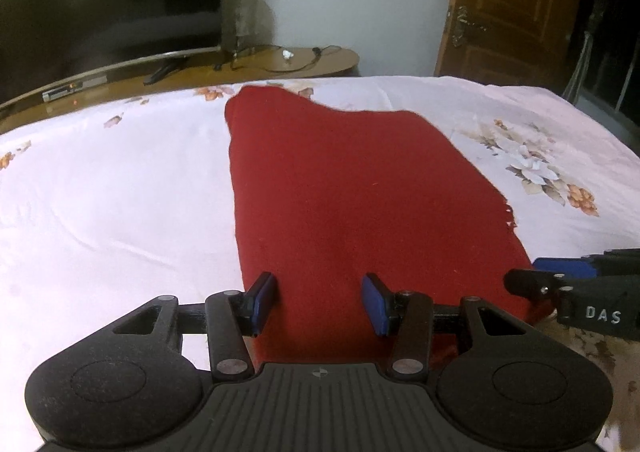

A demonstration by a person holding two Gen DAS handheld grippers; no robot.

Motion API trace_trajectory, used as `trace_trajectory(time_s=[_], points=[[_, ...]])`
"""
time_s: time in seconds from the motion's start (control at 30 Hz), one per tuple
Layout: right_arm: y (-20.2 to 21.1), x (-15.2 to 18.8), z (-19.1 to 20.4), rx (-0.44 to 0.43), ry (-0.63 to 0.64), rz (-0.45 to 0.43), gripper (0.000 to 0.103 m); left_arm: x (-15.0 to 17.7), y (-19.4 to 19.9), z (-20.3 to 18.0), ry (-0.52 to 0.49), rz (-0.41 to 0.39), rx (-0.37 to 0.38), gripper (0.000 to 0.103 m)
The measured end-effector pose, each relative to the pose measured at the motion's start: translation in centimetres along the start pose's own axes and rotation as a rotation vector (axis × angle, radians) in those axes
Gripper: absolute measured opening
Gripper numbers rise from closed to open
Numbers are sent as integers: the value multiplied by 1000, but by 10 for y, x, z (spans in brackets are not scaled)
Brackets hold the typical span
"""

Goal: Fold small clothes
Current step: 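Press the folded sweater flat with the right tool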

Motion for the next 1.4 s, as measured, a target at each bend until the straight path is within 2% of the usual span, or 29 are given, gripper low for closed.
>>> trace_trajectory(time_s=[0.13, 0.27, 0.37, 0.43, 0.53, 0.6, 0.73, 0.83, 0.9, 1.0, 1.07, 1.1, 1.13, 1.23, 1.4], points=[[4, 8, -2, -20, 1, 31, 32, 1, 0, 2, 9, 3, 9, 47], [1, 6, -6, -46, -63, 61, 32, 0, -3, 2, 3, 6, 6, 47], [2, 5, 1, -73, -51, 68, 22, 0, -3, 2, 11, 4, 8, 47], [1, 6, -1, -79, -65, 76, 12, 0, -2, 3, 12, 1, 11, 48], [6, 4, -1, -80, -40, 60, 8, -2, 1, 4, 18, -9, 14, 48], [11, 1, 1, -35, 18, 19, 8, -5, 4, 3, 18, -18, 16, 48], [21, -8, -10, 11, 41, -23, 8, -13, 11, -3, 10, -41, 36, 48], [16, -5, -13, -13, 40, 25, 8, -6, 0, -3, -3, -3, 29, 48], [6, 6, -10, 37, 92, 28, 8, 1, -4, -4, -8, 1, 31, 48], [-1, 11, -7, 56, 103, 24, 9, 4, -3, -4, -5, 1, 29, 47], [2, 7, -9, 35, 94, 42, 15, 3, -6, -1, 16, 10, 41, 47], [4, 4, -12, 23, 64, 46, 21, 3, -7, 1, 24, 12, 42, 47], [9, -2, -15, 6, 29, 39, 24, 2, -7, 2, 30, 13, 42, 47], [27, -22, -16, -16, -11, -43, 25, 1, -8, 0, 29, 16, 36, 47], [17, -45, 9, -33, 51, -105, 23, -1, -9, 1, 41, 23, 34, 48]])
Point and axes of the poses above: each gripper's, at about its wrist camera, not at the fingertips, and y roughly against the way its jaws point, z to its left, x to its underside, the point moved 5 cm from there along -y, roughly the way its jaws point, and after that the axes turned 10 degrees about x, right-handed, at the moved point
